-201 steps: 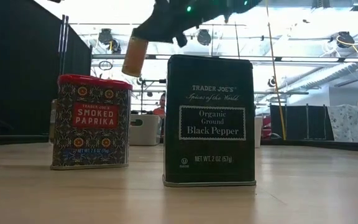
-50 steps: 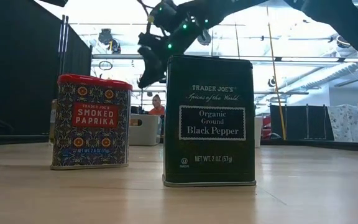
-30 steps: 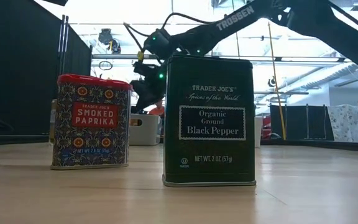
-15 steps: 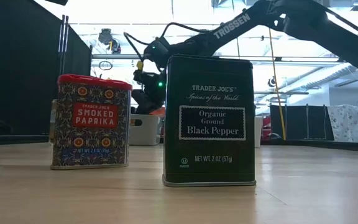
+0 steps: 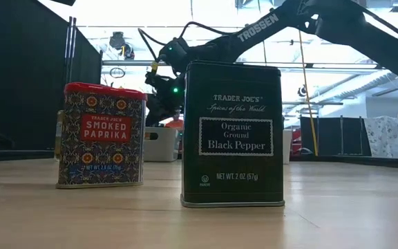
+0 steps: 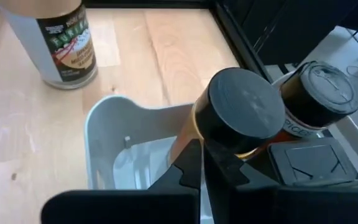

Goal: Sort spices by type
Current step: Put the black spice bottle into the gray bin

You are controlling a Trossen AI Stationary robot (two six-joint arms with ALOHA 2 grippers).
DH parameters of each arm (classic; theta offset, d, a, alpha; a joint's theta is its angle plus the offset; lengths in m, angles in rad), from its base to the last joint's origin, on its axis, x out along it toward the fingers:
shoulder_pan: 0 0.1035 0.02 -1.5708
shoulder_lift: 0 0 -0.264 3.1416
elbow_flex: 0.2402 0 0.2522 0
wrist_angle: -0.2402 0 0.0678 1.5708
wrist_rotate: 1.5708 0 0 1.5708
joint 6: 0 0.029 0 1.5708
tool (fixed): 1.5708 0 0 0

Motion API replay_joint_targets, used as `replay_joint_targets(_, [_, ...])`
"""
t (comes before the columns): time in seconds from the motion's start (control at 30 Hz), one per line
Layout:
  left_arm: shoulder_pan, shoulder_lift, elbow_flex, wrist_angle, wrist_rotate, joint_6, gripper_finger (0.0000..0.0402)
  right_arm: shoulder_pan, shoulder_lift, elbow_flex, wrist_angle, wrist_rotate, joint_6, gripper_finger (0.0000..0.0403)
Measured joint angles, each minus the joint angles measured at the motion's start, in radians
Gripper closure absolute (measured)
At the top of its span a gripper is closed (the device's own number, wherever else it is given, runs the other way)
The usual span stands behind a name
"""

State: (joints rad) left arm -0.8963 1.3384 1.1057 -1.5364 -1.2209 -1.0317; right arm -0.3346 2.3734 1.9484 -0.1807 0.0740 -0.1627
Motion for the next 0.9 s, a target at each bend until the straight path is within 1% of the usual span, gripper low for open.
replay_joint_targets(0.17, [0.000,0.000,0.000,0.000,0.000,0.000,0.0258,-0.008,0.000,0.000,0.027,0.002,0.001,0.0403])
replay_joint_targets(0.3, [0.000,0.000,0.000,0.000,0.000,0.000,0.0258,-0.012,0.000,0.000,0.016,0.000,0.001,0.0403])
replay_joint_targets(0.43, [0.000,0.000,0.000,-0.001,0.000,0.000,0.0258,-0.006,0.000,0.000,0.025,-0.076,0.018,0.0403])
replay_joint_targets(0.57, [0.000,0.000,0.000,-0.003,0.000,0.000,0.0258,0.003,0.012,0.001,0.060,-0.073,0.013,0.0403])
replay_joint_targets(0.63, [0.000,0.000,0.000,-0.003,0.000,0.000,0.0258,-0.004,0.015,0.001,0.057,-0.072,0.017,0.0403])
replay_joint_targets(0.77, [0.000,0.000,0.000,-0.006,0.000,0.000,0.0258,-0.022,0.023,0.001,0.074,-0.038,0.030,0.0403])
replay_joint_targets(0.9, [0.000,0.000,0.000,-0.007,0.000,0.000,0.0258,-0.037,0.023,0.001,0.085,-0.035,0.046,0.0403])
